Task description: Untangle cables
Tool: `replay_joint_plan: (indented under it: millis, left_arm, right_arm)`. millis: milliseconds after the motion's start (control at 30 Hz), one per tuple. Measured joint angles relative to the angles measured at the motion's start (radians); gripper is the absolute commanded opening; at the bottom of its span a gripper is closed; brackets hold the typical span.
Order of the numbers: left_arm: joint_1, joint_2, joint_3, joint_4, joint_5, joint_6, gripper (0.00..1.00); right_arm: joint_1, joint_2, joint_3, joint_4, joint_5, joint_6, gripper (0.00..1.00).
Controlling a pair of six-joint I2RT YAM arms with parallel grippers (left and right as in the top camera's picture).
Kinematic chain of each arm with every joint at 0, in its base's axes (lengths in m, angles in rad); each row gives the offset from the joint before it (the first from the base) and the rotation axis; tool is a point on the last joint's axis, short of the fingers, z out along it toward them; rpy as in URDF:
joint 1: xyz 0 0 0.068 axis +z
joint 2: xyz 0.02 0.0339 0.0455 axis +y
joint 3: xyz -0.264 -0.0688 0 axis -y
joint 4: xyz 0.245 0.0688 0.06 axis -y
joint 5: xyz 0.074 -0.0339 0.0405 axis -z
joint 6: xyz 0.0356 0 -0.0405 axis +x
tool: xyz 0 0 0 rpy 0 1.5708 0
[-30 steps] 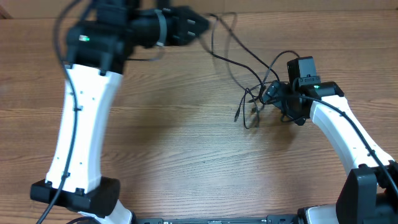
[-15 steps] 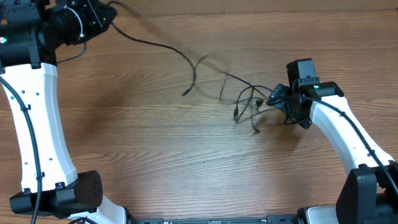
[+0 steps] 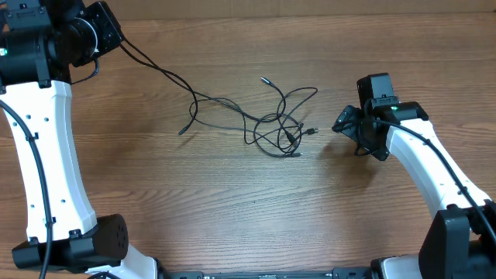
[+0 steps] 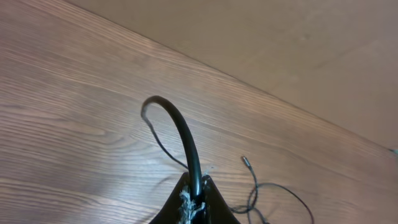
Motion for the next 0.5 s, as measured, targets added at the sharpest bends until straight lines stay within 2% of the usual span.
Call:
replay_joint_plan:
  millis: [133,333,433,500]
  left_arm:
    - [0.0,0.0,0.0,0.028,0.136,0.032,0.05]
    - [-0.001,-0.001,0.0,0.105,0.452,0.195,0.04]
    - [-0.007,-0.002,0.0,0.105,0.507,0.257,0.06]
    - [-0.014,-0.003,0.0,0.098,0.497,0.289,0.14]
  right_arm:
    - [0.0,0.0,0.0,-0.001,-0.001,-0.001,0.98]
    - [0.0,0.0,0.0,-0.007,-0.001,-0.001,1.0]
    - [0.0,0.0,0.0,-0.01,-0.001,0.0,1.0]
    - [0.0,0.0,0.0,-0.013,-0.001,0.0,1.0]
